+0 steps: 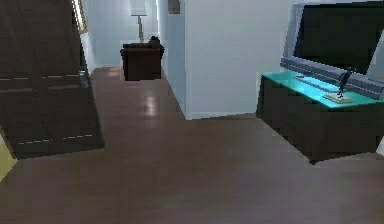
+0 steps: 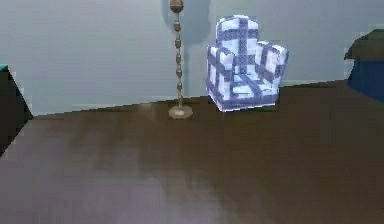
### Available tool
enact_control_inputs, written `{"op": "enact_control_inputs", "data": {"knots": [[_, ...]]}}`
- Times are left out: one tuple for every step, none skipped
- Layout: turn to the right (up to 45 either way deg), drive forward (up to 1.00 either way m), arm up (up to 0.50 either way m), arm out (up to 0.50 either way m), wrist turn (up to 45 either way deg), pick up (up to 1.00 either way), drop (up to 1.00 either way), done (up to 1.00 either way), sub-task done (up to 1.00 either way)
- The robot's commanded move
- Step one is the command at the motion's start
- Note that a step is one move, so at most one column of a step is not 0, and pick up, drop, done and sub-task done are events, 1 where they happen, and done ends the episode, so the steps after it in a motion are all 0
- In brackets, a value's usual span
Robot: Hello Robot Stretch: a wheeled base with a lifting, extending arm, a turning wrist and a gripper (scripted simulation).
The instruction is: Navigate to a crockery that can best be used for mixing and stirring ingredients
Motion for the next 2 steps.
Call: {"op": "enact_control_inputs", "data": {"knots": [[-24.0,0.00,0.00,0.00,0.0,0.00,0.00,0.00,0.00],[0.0,1.00,0.00,0.00,0.0,0.00,0.00,0.00,0.00]]}}
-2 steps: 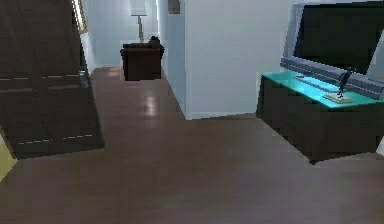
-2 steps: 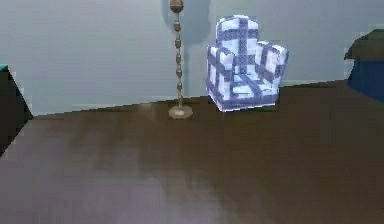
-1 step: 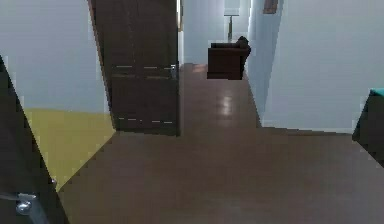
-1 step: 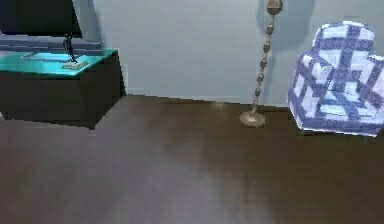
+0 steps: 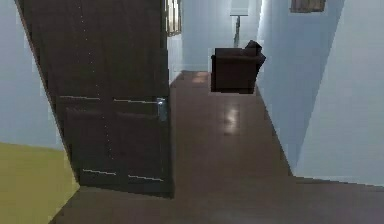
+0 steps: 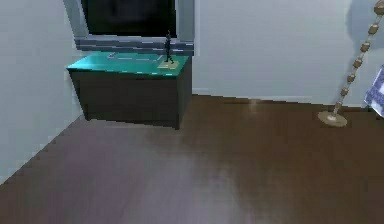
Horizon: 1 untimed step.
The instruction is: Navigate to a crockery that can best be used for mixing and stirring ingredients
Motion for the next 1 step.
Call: {"op": "enact_control_inputs", "data": {"knots": [[-12.0,0.00,0.00,0.00,0.0,0.00,0.00,0.00,0.00]]}}
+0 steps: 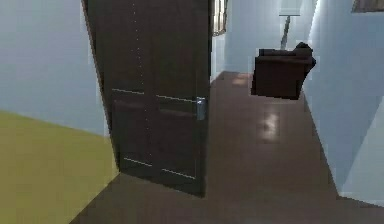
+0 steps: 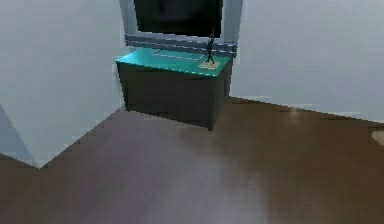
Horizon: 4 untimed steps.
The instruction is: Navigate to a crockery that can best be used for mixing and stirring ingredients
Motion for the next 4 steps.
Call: {"op": "enact_control_inputs", "data": {"knots": [[0.0,0.25,0.00,0.00,0.0,0.00,0.00,0.00,0.00],[-45.0,0.00,0.00,0.00,0.0,0.00,0.00,0.00,0.00],[-21.0,0.00,0.00,0.00,0.0,0.00,0.00,0.00,0.00],[-3.0,0.00,0.00,0.00,0.0,0.00,0.00,0.00,0.00]]}}
